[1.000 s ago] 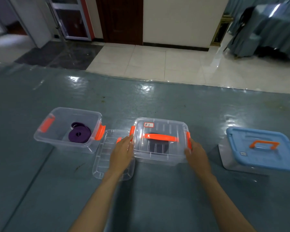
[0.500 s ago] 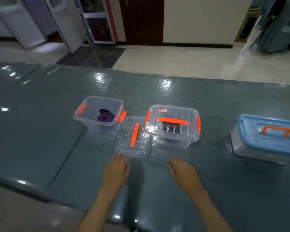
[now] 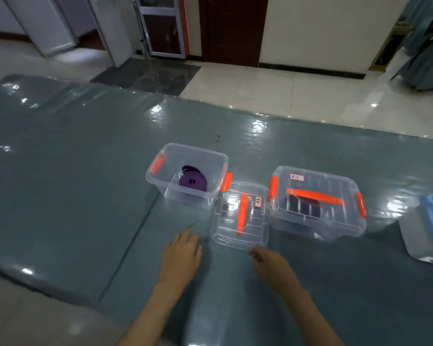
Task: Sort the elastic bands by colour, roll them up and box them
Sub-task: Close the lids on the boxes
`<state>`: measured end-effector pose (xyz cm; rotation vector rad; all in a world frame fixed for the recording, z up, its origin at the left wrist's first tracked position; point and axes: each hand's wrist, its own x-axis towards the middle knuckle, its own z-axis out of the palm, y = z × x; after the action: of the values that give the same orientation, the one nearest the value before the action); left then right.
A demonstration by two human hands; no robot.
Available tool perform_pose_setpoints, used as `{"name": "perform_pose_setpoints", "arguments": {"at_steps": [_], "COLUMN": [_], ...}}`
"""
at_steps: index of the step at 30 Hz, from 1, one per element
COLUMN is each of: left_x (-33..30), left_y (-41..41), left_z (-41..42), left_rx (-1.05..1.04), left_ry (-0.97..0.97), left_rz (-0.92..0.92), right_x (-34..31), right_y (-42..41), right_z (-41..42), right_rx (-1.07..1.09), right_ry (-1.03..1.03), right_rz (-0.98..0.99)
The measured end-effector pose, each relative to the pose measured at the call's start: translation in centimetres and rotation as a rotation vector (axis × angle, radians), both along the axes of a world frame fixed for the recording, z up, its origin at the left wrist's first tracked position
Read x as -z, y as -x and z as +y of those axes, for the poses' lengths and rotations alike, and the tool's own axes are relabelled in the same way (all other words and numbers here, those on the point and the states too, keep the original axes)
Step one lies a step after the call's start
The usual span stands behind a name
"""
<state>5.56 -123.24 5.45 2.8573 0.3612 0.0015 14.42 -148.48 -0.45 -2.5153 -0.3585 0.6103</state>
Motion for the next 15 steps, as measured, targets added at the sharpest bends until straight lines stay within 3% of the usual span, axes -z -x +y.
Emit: {"name": "perform_pose_setpoints", "arguments": {"at_steps": [9, 15], "left_x": [0.5, 0.9], "left_y": [-6.2, -9.6], "left_z": [11.6, 15.9], "left_rx": [0.118, 0.146], "left_ry": [0.009, -0.01], "left_rz": [0.044, -0.086], "right_x": [2.7, 4.2], "right_y": [-6.2, -8.8], "right_z": [9.8, 12.4], "right_rx": [0.249, 0.562], "right_ry": [-0.085, -0.181], "right_rz": [0.009, 0.029]}}
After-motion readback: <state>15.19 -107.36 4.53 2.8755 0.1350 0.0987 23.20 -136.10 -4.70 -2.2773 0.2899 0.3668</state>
